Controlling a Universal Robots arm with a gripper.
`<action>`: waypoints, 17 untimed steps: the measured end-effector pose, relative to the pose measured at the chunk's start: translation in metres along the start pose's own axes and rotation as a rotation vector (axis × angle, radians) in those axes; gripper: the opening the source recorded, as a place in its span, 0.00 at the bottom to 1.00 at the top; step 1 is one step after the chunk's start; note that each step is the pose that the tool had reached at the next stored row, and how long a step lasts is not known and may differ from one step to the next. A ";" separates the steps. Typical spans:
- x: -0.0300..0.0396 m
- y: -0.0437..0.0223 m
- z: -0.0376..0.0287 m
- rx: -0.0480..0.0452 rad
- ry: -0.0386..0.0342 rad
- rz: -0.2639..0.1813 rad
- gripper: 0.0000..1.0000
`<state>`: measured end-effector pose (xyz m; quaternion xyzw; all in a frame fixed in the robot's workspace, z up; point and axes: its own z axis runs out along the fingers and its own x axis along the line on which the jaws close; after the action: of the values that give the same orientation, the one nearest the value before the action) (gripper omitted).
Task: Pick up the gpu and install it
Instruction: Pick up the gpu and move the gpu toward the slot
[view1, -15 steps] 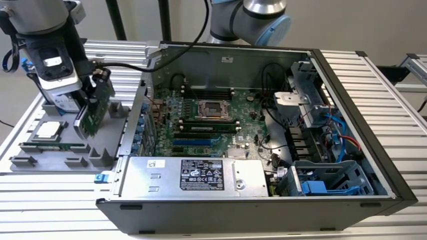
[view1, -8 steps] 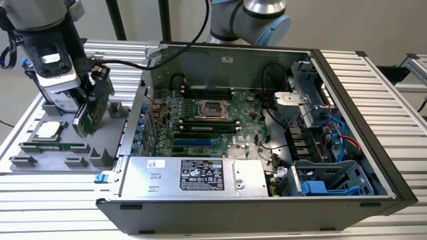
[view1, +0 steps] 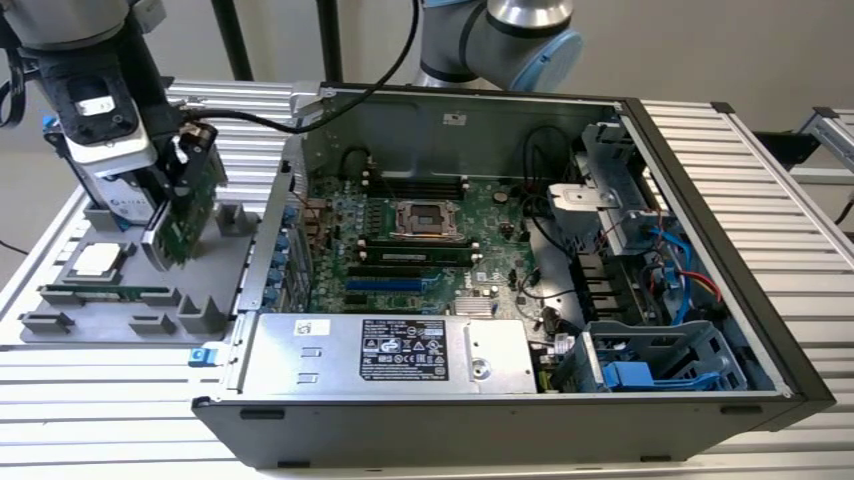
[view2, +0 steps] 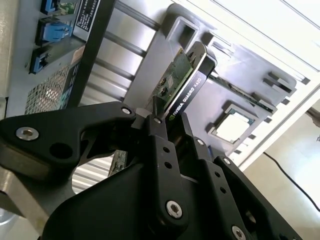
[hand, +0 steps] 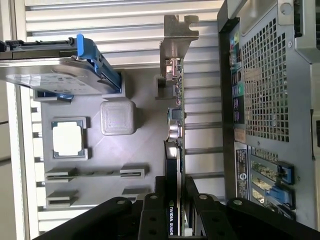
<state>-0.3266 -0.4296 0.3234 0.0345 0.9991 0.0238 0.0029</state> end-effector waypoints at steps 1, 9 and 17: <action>0.0000 0.0000 -0.0011 0.0000 0.0000 0.000 0.00; -0.0001 0.0005 -0.0104 -0.0001 0.0000 0.000 0.00; -0.0001 0.0009 -0.0191 -0.0001 0.0000 0.000 0.00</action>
<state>-0.3266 -0.4296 0.3426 0.0344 0.9991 0.0238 0.0029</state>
